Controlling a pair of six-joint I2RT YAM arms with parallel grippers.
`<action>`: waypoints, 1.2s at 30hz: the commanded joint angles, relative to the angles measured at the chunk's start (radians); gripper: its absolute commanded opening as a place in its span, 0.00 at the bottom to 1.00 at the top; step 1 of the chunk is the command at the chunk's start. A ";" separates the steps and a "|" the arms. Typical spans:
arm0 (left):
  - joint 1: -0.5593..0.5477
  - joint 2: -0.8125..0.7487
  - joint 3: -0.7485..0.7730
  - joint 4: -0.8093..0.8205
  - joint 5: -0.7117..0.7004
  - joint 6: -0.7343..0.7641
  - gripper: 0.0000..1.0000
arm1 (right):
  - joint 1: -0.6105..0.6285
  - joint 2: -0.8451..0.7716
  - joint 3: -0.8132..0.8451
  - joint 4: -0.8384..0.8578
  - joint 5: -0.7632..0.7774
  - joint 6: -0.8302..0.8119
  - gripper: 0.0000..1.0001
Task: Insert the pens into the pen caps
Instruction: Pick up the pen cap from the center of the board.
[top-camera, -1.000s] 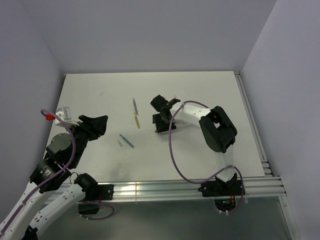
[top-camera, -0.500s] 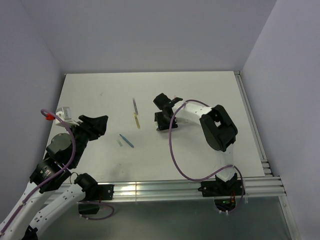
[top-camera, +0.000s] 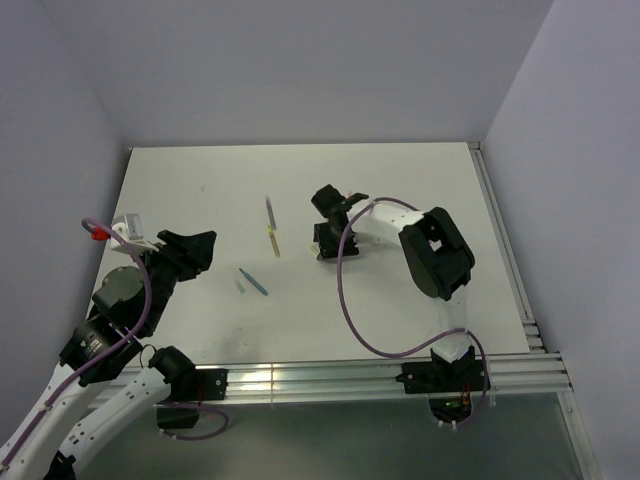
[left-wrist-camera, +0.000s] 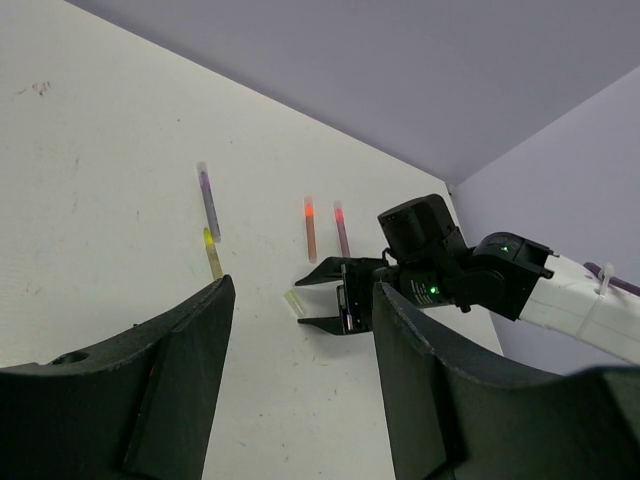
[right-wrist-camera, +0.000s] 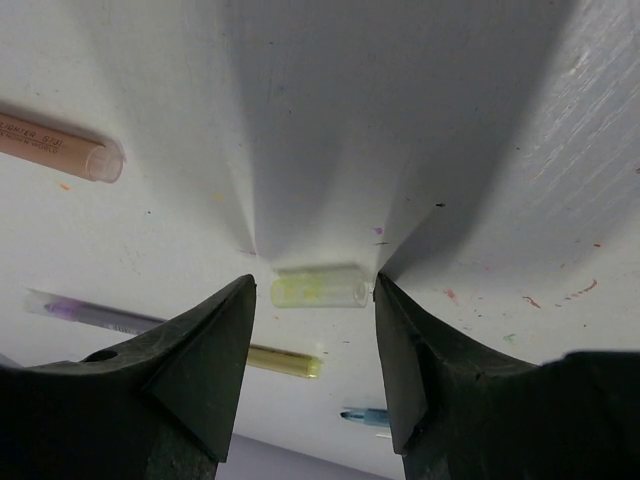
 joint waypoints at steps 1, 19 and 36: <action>0.003 0.005 0.005 0.020 0.019 0.016 0.62 | -0.011 0.024 0.032 -0.043 0.046 0.311 0.58; 0.003 0.004 0.005 0.012 0.008 0.016 0.63 | -0.023 0.140 0.249 -0.216 0.112 0.101 0.38; 0.004 0.019 0.007 0.021 0.014 0.014 0.62 | -0.025 0.214 0.401 -0.299 0.112 0.007 0.47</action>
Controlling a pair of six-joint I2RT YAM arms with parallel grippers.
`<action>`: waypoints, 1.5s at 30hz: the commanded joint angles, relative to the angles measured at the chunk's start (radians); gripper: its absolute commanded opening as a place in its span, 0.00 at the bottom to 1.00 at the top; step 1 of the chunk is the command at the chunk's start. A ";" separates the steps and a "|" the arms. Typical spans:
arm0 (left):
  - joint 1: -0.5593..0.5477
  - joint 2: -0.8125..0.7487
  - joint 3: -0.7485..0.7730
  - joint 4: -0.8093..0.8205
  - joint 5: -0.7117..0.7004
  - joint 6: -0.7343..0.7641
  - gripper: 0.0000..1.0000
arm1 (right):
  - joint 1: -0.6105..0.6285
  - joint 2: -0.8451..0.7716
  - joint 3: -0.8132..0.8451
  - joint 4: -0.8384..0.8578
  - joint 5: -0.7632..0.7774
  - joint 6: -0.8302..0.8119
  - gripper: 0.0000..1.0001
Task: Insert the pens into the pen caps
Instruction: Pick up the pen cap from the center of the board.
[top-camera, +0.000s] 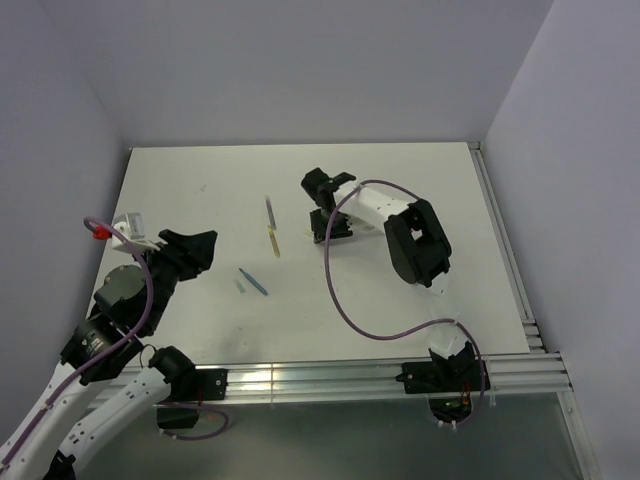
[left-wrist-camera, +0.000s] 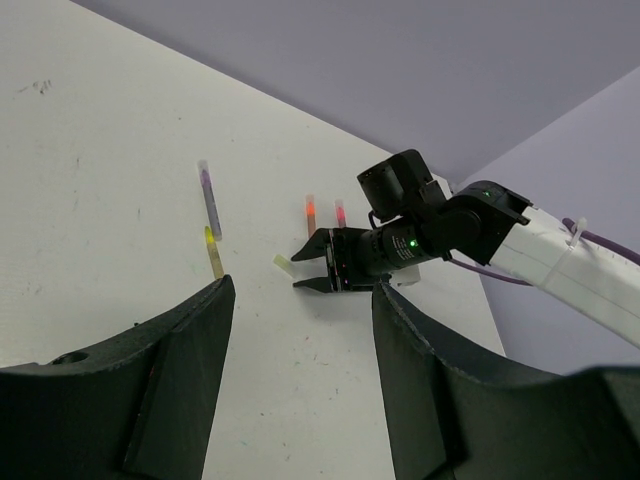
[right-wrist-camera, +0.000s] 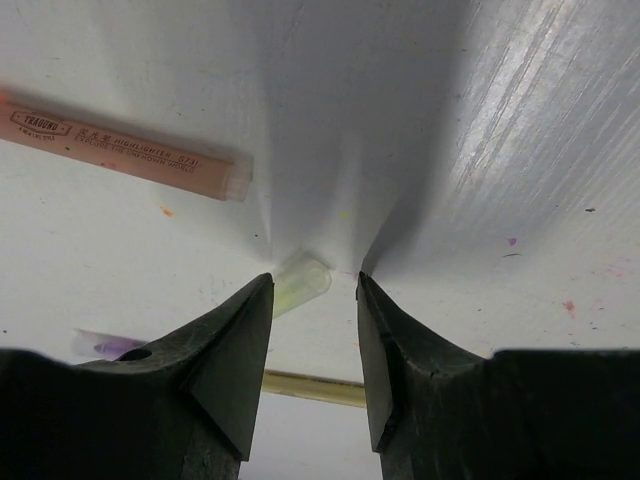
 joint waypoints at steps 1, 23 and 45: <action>0.004 0.014 0.007 0.019 0.014 0.014 0.62 | -0.007 0.015 0.051 -0.061 0.039 0.011 0.47; 0.003 0.008 0.002 0.018 0.013 0.012 0.63 | 0.013 0.090 0.138 -0.065 -0.005 0.054 0.47; 0.004 0.066 -0.018 0.024 0.025 -0.023 0.62 | -0.008 -0.025 -0.049 0.119 0.139 -0.276 0.00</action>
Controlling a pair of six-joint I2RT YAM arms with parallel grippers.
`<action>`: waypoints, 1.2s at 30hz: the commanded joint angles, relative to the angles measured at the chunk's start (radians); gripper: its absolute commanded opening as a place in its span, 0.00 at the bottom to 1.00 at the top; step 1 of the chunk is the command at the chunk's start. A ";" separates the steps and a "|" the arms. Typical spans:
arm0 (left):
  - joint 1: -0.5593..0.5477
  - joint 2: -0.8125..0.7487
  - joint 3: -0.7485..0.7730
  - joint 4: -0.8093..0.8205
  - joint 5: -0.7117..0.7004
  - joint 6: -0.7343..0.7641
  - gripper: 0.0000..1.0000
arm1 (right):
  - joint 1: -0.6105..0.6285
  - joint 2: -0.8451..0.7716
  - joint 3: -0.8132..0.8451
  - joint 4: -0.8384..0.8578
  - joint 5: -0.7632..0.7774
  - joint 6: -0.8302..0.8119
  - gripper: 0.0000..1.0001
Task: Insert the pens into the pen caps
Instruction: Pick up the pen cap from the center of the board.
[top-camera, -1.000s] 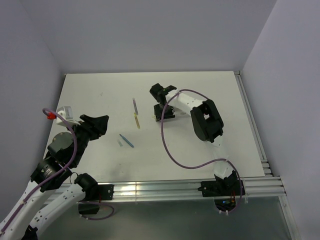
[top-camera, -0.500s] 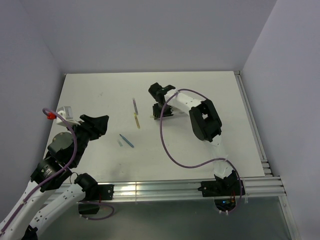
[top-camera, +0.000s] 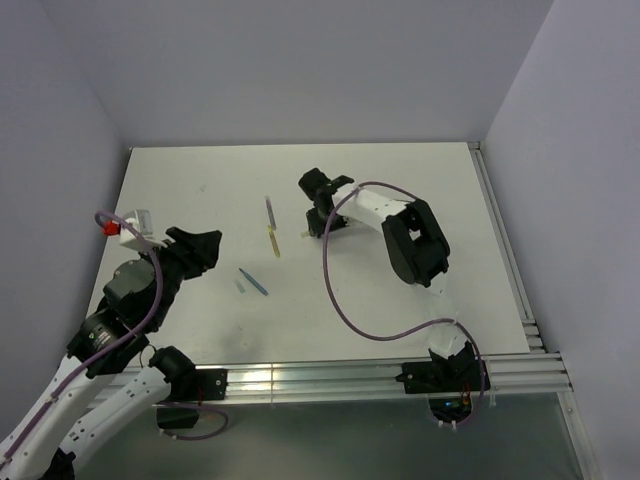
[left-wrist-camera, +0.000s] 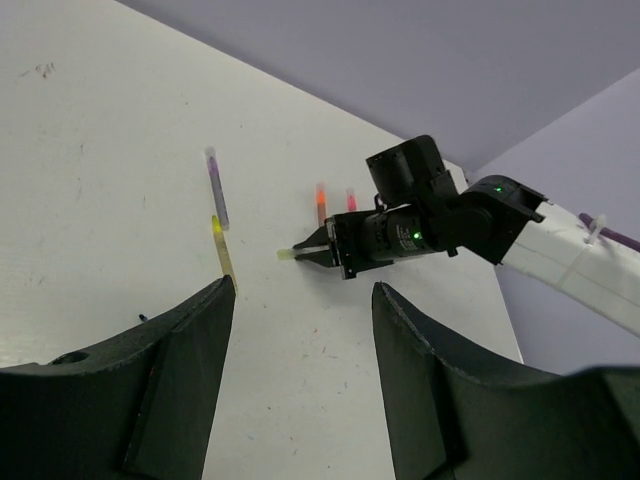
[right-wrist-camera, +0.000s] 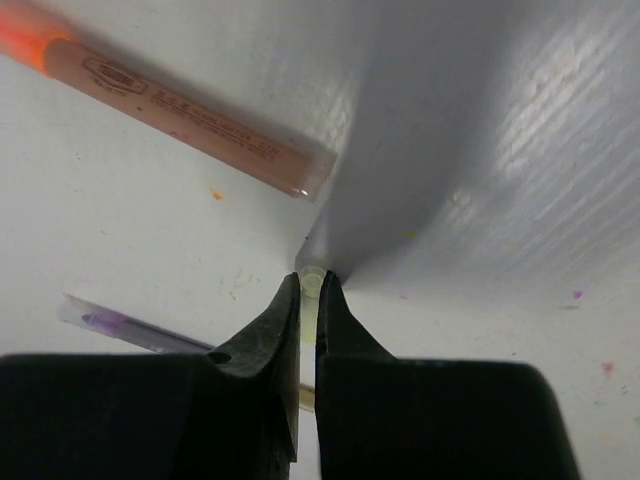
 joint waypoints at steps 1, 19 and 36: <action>0.004 0.044 -0.028 0.032 0.025 -0.026 0.62 | -0.031 -0.069 -0.046 0.017 0.155 -0.185 0.00; 0.004 0.651 -0.048 0.285 0.007 -0.158 0.59 | -0.103 -0.509 -0.389 0.491 0.056 -1.024 0.00; 0.004 1.148 0.156 0.333 -0.006 -0.120 0.57 | -0.152 -0.682 -0.514 0.542 -0.092 -1.196 0.00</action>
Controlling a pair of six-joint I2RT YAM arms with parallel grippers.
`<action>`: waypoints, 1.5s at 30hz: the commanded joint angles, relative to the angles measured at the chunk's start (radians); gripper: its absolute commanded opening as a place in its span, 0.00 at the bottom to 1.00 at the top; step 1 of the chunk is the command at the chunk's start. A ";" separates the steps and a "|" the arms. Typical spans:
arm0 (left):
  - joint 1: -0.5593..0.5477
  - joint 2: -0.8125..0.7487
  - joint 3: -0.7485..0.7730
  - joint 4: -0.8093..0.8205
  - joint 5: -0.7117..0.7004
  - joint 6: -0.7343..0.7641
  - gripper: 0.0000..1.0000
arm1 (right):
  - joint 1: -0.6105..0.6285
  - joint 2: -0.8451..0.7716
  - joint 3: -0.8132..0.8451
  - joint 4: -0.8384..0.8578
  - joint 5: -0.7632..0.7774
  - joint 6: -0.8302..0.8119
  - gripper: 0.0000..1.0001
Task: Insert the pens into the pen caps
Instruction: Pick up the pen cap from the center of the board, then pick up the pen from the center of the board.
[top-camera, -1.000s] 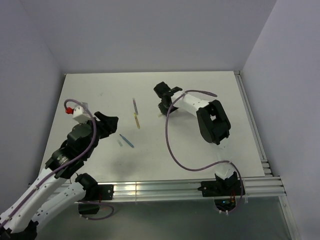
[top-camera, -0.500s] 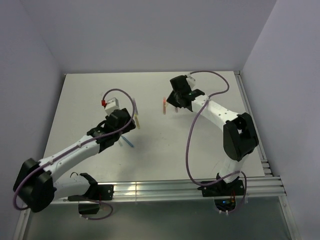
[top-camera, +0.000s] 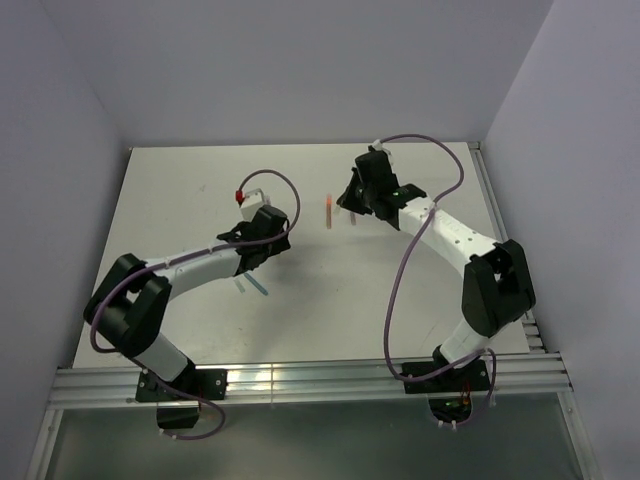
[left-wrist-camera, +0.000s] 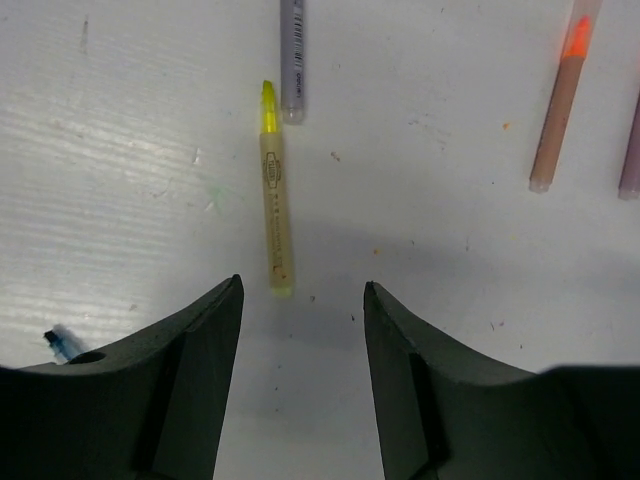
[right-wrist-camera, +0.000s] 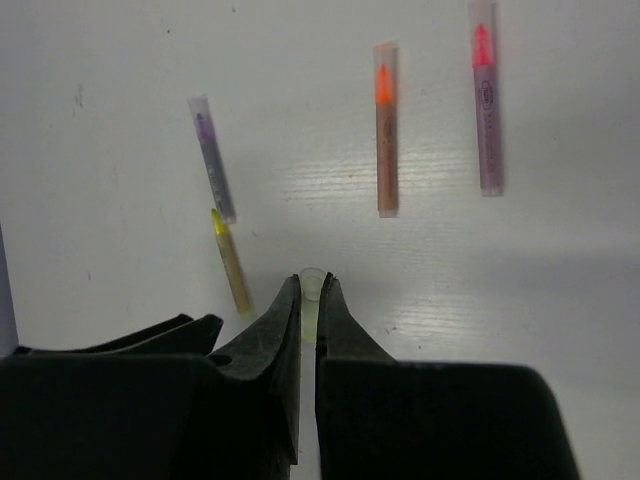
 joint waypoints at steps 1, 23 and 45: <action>0.004 0.083 0.068 0.017 -0.022 0.011 0.56 | -0.026 -0.072 -0.026 0.033 -0.015 -0.040 0.00; 0.002 0.252 0.183 -0.114 -0.087 -0.049 0.46 | -0.124 -0.181 -0.122 0.091 -0.110 -0.051 0.00; 0.004 0.236 0.126 -0.082 -0.027 -0.046 0.00 | -0.135 -0.199 -0.126 0.094 -0.133 -0.061 0.00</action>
